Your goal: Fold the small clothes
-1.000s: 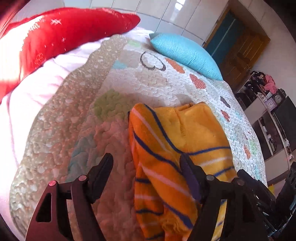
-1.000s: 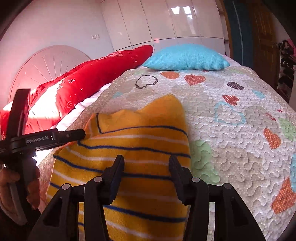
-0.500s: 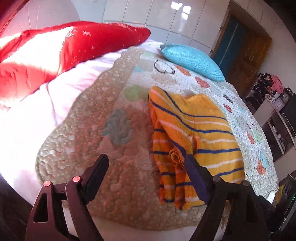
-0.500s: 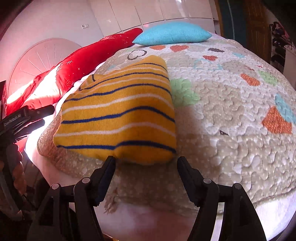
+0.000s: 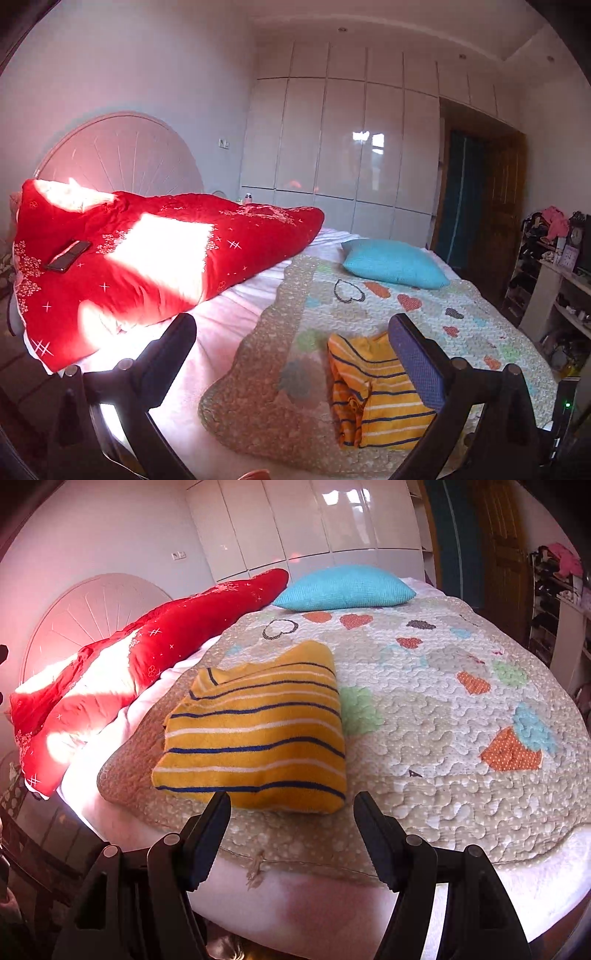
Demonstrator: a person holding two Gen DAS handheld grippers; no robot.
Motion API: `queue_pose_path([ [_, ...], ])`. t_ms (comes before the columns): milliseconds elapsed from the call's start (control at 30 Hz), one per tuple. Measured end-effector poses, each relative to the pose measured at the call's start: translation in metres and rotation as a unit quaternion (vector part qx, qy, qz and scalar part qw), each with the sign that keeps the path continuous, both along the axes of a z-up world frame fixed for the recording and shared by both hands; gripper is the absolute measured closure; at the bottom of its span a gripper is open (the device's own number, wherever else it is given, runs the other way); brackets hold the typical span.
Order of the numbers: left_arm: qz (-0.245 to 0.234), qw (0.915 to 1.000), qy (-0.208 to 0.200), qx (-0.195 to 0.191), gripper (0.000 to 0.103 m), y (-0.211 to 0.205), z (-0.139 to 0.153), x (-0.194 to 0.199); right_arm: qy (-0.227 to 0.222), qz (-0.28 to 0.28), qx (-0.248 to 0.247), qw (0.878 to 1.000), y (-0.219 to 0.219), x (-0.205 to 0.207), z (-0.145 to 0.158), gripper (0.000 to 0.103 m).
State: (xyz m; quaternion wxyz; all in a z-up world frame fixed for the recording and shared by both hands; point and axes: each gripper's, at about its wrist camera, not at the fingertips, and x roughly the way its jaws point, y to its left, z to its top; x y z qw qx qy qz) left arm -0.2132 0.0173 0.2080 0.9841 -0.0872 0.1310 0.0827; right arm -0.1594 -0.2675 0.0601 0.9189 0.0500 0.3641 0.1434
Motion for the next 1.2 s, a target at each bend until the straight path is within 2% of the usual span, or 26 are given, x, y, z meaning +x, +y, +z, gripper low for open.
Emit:
queue_pose_path([
  [67, -0.016, 0.9994, -0.001, -0.031, 0.0, 0.007, -0.001, -0.002, -0.005, 0.011, -0.007, 1.0, 0.01, 0.005, 0.006, 0.029],
  [133, -0.013, 0.9988, 0.012, -0.045, 0.0, 0.011, -0.006, 0.003, -0.009, 0.029, -0.012, 0.999, 0.025, 0.016, 0.012, 0.029],
  [267, 0.01, 0.9986, 0.044, -0.028, 0.0, 0.014, -0.021, 0.011, -0.009, 0.058, -0.023, 0.998, 0.062, 0.047, 0.015, 0.029],
  [367, 0.03, 0.9959, 0.085, -0.01, 0.0, 0.016, -0.036, 0.02, 0.011, 0.077, -0.025, 0.997, 0.092, 0.071, 0.003, 0.029],
  [467, 0.014, 0.9914, 0.126, -0.031, 0.0, 0.025, -0.052, 0.028, 0.052, 0.102, -0.03, 0.993, 0.111, 0.089, -0.016, 0.029],
  [533, -0.02, 0.9871, 0.144, -0.068, 0.0, 0.032, -0.064, 0.035, 0.033, 0.103, -0.017, 0.994, 0.106, 0.088, -0.009, 0.029],
  [600, -0.052, 0.979, 0.168, -0.103, 0.0, 0.034, -0.076, 0.047, 0.019, 0.091, -0.006, 0.996, 0.09, 0.089, 0.004, 0.029],
  [700, -0.067, 0.9713, 0.194, -0.121, 0.0, 0.027, -0.091, 0.062, 0.017, 0.057, 0.005, 0.998, 0.058, 0.091, 0.015, 0.025],
  [800, -0.074, 0.9673, 0.215, -0.113, 0.0, 0.008, -0.102, 0.074, 0.022, 0.031, 0.007, 0.999, 0.031, 0.083, 0.01, 0.023],
  [900, -0.066, 0.9677, 0.228, -0.085, 0.0, -0.015, -0.11, 0.079, 0.035, 0.007, -0.011, 0.999, 0.012, 0.075, -0.006, 0.022],
  [1033, -0.075, 0.9629, 0.252, -0.063, 0.0, -0.043, -0.117, 0.075, 0.057, -0.022, 0.003, 0.998, -0.015, 0.048, -0.022, 0.022],
  [1200, -0.07, 0.9611, 0.267, 0.007, 0.0, -0.081, -0.131, 0.048, 0.057, -0.047, -0.031, 0.997, -0.029, 0.0, -0.031, 0.022],
])
